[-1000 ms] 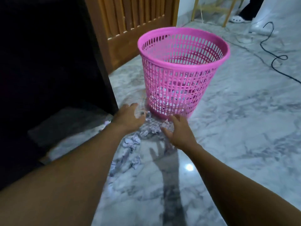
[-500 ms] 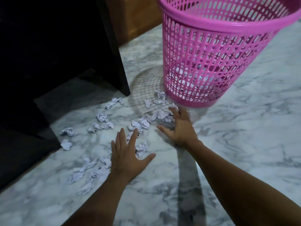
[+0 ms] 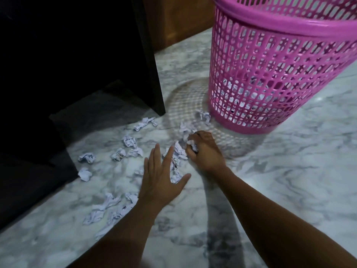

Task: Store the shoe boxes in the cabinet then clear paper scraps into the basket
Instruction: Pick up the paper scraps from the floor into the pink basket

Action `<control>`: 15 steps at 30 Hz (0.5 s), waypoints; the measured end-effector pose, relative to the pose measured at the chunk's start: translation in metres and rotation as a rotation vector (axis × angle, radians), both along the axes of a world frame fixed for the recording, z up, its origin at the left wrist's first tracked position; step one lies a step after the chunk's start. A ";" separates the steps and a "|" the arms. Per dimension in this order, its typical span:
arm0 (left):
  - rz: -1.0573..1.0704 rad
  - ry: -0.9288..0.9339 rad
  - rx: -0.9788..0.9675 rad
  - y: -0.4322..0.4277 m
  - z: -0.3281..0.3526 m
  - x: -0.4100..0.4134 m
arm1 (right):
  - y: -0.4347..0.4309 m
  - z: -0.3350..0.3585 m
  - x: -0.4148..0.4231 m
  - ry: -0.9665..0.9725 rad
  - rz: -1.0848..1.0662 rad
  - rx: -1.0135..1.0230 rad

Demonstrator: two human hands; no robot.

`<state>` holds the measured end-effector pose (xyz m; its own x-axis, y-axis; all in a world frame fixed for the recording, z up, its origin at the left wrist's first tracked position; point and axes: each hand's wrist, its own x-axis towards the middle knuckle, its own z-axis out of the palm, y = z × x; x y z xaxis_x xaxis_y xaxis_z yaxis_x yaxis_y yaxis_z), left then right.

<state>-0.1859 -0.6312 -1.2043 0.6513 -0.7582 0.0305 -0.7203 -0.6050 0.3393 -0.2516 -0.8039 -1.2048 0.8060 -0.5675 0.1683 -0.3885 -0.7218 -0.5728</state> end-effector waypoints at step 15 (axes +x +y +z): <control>-0.139 -0.184 -0.103 -0.035 -0.016 0.006 | -0.050 0.035 0.048 -0.022 -0.152 -0.009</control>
<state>-0.1801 -0.6664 -1.2207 0.5177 -0.8267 0.2205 -0.8492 -0.4652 0.2498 -0.2032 -0.8541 -1.1702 0.7069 -0.6813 0.1903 -0.4814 -0.6605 -0.5762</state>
